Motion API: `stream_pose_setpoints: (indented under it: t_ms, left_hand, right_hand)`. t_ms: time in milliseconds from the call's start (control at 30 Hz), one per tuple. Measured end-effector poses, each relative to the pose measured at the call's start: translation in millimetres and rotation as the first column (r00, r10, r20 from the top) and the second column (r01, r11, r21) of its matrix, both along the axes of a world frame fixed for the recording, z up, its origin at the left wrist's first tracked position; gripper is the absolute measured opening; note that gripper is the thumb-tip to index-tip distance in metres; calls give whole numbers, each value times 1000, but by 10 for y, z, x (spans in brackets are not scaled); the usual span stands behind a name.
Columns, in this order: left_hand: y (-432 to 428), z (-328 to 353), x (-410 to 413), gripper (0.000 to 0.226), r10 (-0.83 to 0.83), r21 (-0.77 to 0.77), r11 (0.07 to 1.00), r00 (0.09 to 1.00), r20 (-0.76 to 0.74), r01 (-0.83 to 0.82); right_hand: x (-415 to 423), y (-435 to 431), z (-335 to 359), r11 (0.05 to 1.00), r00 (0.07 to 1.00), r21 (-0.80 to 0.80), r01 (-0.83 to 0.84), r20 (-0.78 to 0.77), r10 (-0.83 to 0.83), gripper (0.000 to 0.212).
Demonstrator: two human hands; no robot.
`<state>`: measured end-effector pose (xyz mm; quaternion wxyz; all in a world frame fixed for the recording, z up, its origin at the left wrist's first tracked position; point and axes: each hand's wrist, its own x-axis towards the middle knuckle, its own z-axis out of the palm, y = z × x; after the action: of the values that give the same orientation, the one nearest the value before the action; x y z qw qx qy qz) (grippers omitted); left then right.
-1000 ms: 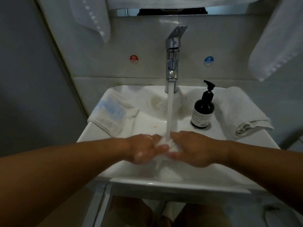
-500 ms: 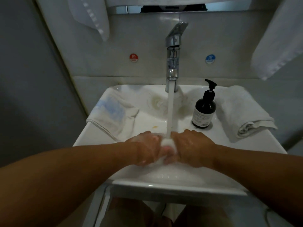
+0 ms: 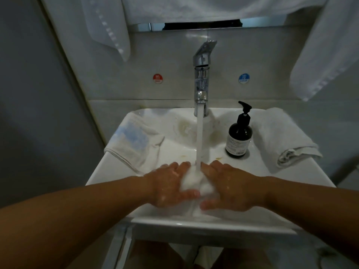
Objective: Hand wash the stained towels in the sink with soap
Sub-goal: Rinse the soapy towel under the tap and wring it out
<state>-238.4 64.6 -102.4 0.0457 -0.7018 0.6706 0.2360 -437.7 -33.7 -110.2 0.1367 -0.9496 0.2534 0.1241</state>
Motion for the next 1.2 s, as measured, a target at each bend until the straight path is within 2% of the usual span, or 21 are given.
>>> stream_pose_setpoints:
  t_ms: [67,133,233,333,367,433,500,567,600,667,700,767,800,867,933,1000,1067,1133,1200]
  left_hand:
    - [-35,-56,-52,99,-11,5,1000,993,120,10]
    - [-103,-90,-67,88,-67,5,998,977,200,67]
    - [-155,-117,-47,79,-43,-22,999,990,133,47]
    - [-153,-73,-42,51,-95,-137,985,991,96,108]
    - [-155,-45,-36,47,-102,-153,981,990,98,117]
    - [-170,-18,0,56,-50,-97,994,999,15,51]
    - [-163,-30,39,66,6,-12,1000,990,-142,-8]
    - [-162,-17,91,71,11,-50,999,986,-166,-20]
    - [-159,0,123,69,31,-113,992,988,-153,-49]
    - [-152,32,177,64,76,-207,972,986,-150,-107]
    - [-130,53,181,64,63,-201,975,984,-166,-96]
    - [-69,25,160,71,12,-112,993,990,-142,-28]
    - [-47,-13,145,77,12,-74,997,992,-129,-22]
    - [-55,-54,77,84,17,-57,998,995,-94,-23]
    - [-98,-47,1,76,-60,-54,997,998,-25,59]
    - [-137,-38,-34,64,-222,-31,974,969,108,226]
    - [-139,-62,-25,61,-283,-2,958,944,169,287]
    - [-148,-59,-16,51,-263,-39,960,944,199,276]
    - [-165,-36,-36,43,-183,-86,975,956,228,207]
  right_hand:
    - [77,-11,-54,999,1000,-38,10,-21,-11,113]
    - [132,-62,-75,997,999,-47,53,-7,-53,103]
    - [169,-110,-107,993,997,-101,64,48,-60,78]
    - [165,-147,-125,990,987,-105,96,136,-82,73]
    - [155,-150,-110,992,978,-48,116,178,-106,74]
    - [121,-151,-55,984,962,121,134,221,-159,67]
    - [76,-121,6,923,960,352,158,165,-227,52]
    - [41,-114,57,854,954,481,199,106,-282,53]
    - [39,-117,91,874,956,438,208,99,-277,56]
    - [31,-136,132,967,970,179,179,134,-204,61]
    - [25,-132,133,985,972,74,157,167,-167,64]
    - [22,-70,108,993,976,65,99,187,-110,72]
    - [27,-22,75,994,983,90,66,163,-80,80]
    - [55,17,-49,998,996,45,37,79,-41,102]
    - [108,-19,-131,999,997,-4,51,53,-51,112]
    - [147,-58,-125,998,996,-13,66,62,-65,102]
    - [169,-65,-113,996,995,-34,77,65,-74,92]
    - [174,-59,-104,994,994,-71,84,75,-78,89]
    - [168,-71,-83,994,986,-29,106,136,-101,81]
